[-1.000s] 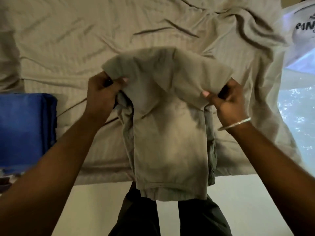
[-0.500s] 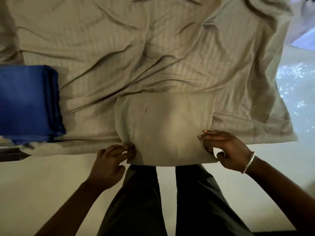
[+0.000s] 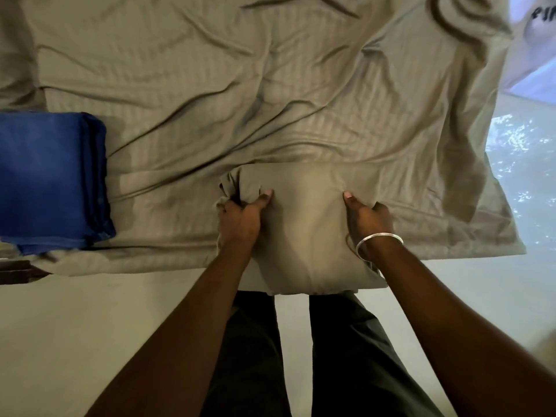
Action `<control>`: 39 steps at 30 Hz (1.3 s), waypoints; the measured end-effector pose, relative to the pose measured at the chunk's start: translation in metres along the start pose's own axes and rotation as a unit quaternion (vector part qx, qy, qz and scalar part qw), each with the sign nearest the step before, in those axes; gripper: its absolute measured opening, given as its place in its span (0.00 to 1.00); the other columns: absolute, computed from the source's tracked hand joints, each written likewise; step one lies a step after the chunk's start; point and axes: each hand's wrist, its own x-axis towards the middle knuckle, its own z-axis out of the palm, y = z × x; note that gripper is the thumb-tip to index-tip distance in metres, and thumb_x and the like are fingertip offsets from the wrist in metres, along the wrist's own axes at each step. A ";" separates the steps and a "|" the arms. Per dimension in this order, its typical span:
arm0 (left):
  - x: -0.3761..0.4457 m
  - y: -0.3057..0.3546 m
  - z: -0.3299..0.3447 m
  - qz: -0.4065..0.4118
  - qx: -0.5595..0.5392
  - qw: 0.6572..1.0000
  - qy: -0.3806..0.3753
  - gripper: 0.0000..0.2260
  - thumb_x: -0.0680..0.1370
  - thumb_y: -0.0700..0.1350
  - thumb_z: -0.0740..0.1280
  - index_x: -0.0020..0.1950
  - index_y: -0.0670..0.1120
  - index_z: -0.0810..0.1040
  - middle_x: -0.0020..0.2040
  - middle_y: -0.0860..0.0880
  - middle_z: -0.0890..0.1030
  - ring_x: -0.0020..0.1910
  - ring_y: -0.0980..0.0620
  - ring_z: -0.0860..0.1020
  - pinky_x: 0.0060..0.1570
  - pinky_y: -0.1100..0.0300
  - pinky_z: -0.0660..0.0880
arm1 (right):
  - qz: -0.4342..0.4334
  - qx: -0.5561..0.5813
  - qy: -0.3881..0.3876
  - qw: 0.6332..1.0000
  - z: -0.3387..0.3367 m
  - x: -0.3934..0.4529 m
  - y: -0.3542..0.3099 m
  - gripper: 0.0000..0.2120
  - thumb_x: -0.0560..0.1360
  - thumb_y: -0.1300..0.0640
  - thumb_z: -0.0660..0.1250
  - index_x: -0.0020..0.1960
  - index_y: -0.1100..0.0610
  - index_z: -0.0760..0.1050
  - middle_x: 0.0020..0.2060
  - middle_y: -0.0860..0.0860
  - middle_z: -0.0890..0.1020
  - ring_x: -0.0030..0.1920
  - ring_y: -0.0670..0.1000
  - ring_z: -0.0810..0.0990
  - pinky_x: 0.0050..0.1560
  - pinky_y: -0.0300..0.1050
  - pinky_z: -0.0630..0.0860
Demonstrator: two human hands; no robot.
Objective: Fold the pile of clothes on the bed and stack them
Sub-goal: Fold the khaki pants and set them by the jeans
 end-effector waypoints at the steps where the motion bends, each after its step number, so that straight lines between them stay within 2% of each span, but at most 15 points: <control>1: 0.006 -0.004 -0.003 -0.001 -0.043 0.999 -0.008 0.48 0.55 0.75 0.69 0.70 0.50 0.74 0.67 0.48 0.77 0.64 0.42 0.75 0.66 0.42 0.70 | -0.023 0.028 0.004 0.999 0.001 -0.004 0.001 0.17 0.74 0.49 0.73 0.58 0.58 0.79 0.54 0.51 0.83 0.53 0.52 0.80 0.56 0.43 0.73; 4: 0.008 -0.004 -0.008 0.004 -0.124 0.992 -0.037 0.34 0.65 0.67 0.74 0.65 0.50 0.79 0.60 0.51 0.82 0.59 0.48 0.79 0.65 0.48 0.73 | -0.042 0.117 -0.031 0.992 0.000 -0.016 0.006 0.07 0.77 0.53 0.70 0.53 0.55 0.79 0.53 0.51 0.84 0.56 0.52 0.82 0.64 0.51 0.75; 6: -0.007 0.001 -0.012 0.038 -0.187 0.978 -0.086 0.21 0.77 0.54 0.69 0.68 0.47 0.76 0.60 0.52 0.80 0.58 0.52 0.78 0.63 0.56 0.72 | -0.039 0.182 -0.064 0.980 -0.006 -0.023 0.004 0.08 0.76 0.54 0.71 0.53 0.55 0.79 0.52 0.51 0.85 0.56 0.52 0.83 0.62 0.52 0.77; 10: -0.029 -0.002 -0.028 0.031 -0.302 0.938 -0.166 0.12 0.78 0.52 0.66 0.58 0.48 0.82 0.54 0.53 0.85 0.56 0.53 0.80 0.58 0.56 0.73 | -0.046 0.235 -0.098 0.966 -0.015 -0.035 -0.008 0.25 0.70 0.50 0.71 0.62 0.61 0.75 0.55 0.54 0.84 0.57 0.53 0.82 0.60 0.52 0.78; 12: -0.033 -0.002 -0.042 0.031 -0.345 0.907 -0.241 0.17 0.69 0.54 0.75 0.54 0.47 0.83 0.53 0.50 0.85 0.56 0.49 0.81 0.57 0.55 0.76 | -0.048 0.224 -0.115 0.966 -0.020 -0.032 -0.015 0.24 0.73 0.49 0.69 0.65 0.61 0.74 0.58 0.55 0.83 0.57 0.53 0.82 0.59 0.51 0.79; 14: -0.024 -0.003 -0.047 0.036 -0.291 0.911 -0.289 0.31 0.59 0.54 0.81 0.58 0.46 0.81 0.55 0.46 0.84 0.56 0.46 0.82 0.55 0.53 0.79 | -0.048 0.193 -0.127 0.972 -0.016 -0.025 -0.017 0.18 0.78 0.50 0.67 0.64 0.59 0.76 0.55 0.54 0.84 0.55 0.51 0.83 0.57 0.49 0.80; 15: -0.020 -0.004 -0.045 0.038 -0.253 0.920 -0.296 0.33 0.59 0.53 0.81 0.61 0.46 0.79 0.56 0.47 0.84 0.57 0.45 0.81 0.57 0.51 0.78 | -0.040 0.182 -0.125 0.975 -0.012 -0.020 -0.016 0.16 0.78 0.51 0.67 0.63 0.58 0.76 0.53 0.52 0.85 0.53 0.50 0.84 0.56 0.49 0.80; 19: -0.002 -0.002 -0.030 0.012 -0.174 0.961 -0.213 0.30 0.67 0.54 0.78 0.66 0.47 0.75 0.56 0.49 0.84 0.56 0.45 0.81 0.57 0.48 0.77 | 0.009 0.117 -0.166 0.979 -0.003 0.004 -0.003 0.19 0.74 0.61 0.71 0.64 0.61 0.75 0.55 0.58 0.84 0.54 0.59 0.83 0.58 0.58 0.79; 21: -0.002 -0.006 -0.025 0.024 -0.126 0.984 -0.121 0.27 0.69 0.58 0.76 0.61 0.46 0.73 0.51 0.51 0.81 0.49 0.50 0.79 0.50 0.54 0.76 | 0.020 0.091 -0.168 0.981 -0.003 0.010 0.003 0.23 0.71 0.61 0.74 0.65 0.60 0.74 0.56 0.59 0.83 0.54 0.60 0.83 0.58 0.59 0.79; 23: -0.011 -0.017 -0.021 0.039 -0.006 0.999 -0.032 0.24 0.72 0.64 0.71 0.58 0.49 0.74 0.48 0.52 0.77 0.47 0.50 0.75 0.51 0.53 0.72 | 0.014 0.094 -0.169 0.981 -0.004 0.014 0.008 0.24 0.71 0.57 0.75 0.65 0.58 0.75 0.55 0.58 0.84 0.54 0.59 0.83 0.59 0.60 0.78; 26: -0.024 -0.022 -0.019 -0.009 -0.076 0.991 -0.107 0.29 0.70 0.63 0.73 0.65 0.48 0.74 0.56 0.51 0.77 0.56 0.47 0.75 0.57 0.50 0.72 | 0.012 0.101 -0.172 0.980 -0.005 0.016 0.012 0.23 0.72 0.53 0.74 0.65 0.58 0.75 0.54 0.56 0.84 0.54 0.58 0.84 0.60 0.59 0.78; 28: -0.032 -0.018 -0.022 0.014 -0.110 0.973 -0.201 0.31 0.66 0.54 0.79 0.66 0.45 0.75 0.57 0.51 0.81 0.56 0.47 0.79 0.50 0.56 0.76 | 0.010 0.097 -0.172 0.980 -0.006 0.014 0.010 0.21 0.74 0.53 0.73 0.64 0.58 0.76 0.54 0.55 0.85 0.53 0.57 0.84 0.60 0.59 0.78; 31: -0.042 -0.012 -0.029 0.017 -0.190 0.942 -0.277 0.24 0.64 0.43 0.76 0.60 0.43 0.78 0.51 0.48 0.85 0.50 0.48 0.83 0.42 0.57 0.80 | 0.002 0.102 -0.169 0.980 -0.009 0.007 0.004 0.16 0.76 0.56 0.71 0.62 0.56 0.76 0.54 0.56 0.84 0.54 0.58 0.83 0.60 0.61 0.77; 33: -0.052 -0.013 -0.040 0.018 -0.233 0.928 -0.290 0.21 0.65 0.40 0.73 0.58 0.42 0.79 0.49 0.46 0.86 0.46 0.49 0.84 0.39 0.57 0.80 | -0.006 0.111 -0.171 0.979 -0.009 -0.007 -0.002 0.15 0.76 0.56 0.70 0.62 0.55 0.76 0.56 0.57 0.83 0.56 0.60 0.82 0.62 0.62 0.76; 39: -0.052 -0.009 -0.099 0.066 -0.288 0.916 -0.271 0.20 0.68 0.41 0.71 0.60 0.42 0.78 0.50 0.46 0.85 0.47 0.47 0.83 0.42 0.55 0.80 | -0.063 0.159 -0.198 0.965 0.022 -0.059 -0.029 0.16 0.77 0.60 0.67 0.64 0.53 0.74 0.61 0.57 0.81 0.61 0.61 0.79 0.65 0.64 0.72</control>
